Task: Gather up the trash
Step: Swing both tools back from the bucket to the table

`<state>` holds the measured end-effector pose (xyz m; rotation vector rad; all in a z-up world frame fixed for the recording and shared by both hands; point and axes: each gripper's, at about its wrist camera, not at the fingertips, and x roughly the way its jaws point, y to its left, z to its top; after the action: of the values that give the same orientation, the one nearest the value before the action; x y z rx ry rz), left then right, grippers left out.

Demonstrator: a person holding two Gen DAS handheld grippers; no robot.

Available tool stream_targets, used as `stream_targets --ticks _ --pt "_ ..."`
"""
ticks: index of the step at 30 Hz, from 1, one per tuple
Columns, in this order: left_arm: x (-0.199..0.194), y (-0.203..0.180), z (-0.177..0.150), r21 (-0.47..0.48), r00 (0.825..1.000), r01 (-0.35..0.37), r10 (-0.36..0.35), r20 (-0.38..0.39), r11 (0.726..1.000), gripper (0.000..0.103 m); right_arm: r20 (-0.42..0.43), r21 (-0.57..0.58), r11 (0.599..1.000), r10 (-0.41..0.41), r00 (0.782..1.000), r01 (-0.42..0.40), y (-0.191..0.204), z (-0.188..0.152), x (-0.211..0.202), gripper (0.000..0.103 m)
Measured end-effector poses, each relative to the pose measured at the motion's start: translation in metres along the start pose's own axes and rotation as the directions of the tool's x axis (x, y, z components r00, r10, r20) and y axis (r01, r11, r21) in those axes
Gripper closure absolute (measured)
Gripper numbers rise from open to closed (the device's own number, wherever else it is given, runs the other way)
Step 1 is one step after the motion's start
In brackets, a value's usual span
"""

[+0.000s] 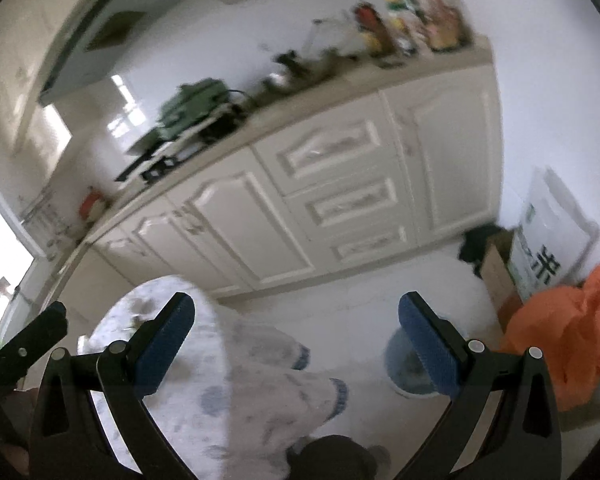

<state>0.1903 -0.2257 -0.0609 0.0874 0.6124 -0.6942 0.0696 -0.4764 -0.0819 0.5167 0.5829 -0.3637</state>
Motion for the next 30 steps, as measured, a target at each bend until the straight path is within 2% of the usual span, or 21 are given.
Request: stream_targets --ticks 7,12,18,22,30 --pt "-0.096 0.037 -0.038 -0.078 0.989 -0.103 0.111 0.098 0.992 0.001 0.034 -0.112 0.991 0.077 0.996 -0.072 0.075 -0.004 -0.013 0.0" --pt "-0.153 0.056 -0.073 -0.119 0.965 -0.199 0.216 0.151 0.973 0.001 0.05 -0.229 0.968 0.121 0.991 -0.107 0.132 -0.016 -0.023 0.0" --pt "-0.195 0.058 -0.101 -0.166 0.928 -0.291 0.32 0.189 0.942 0.001 0.06 -0.347 0.926 0.18 0.982 -0.149 0.189 -0.035 -0.033 0.0" --pt "-0.208 0.06 -0.114 -0.198 0.915 -0.325 0.36 0.183 0.925 0.001 0.042 -0.397 0.899 0.22 0.975 -0.186 0.214 -0.046 -0.033 0.0" --pt "-0.225 0.07 -0.136 -0.255 0.892 -0.389 0.431 0.136 0.885 0.001 -0.012 -0.495 0.84 0.248 0.969 -0.221 0.249 -0.073 -0.019 0.0"
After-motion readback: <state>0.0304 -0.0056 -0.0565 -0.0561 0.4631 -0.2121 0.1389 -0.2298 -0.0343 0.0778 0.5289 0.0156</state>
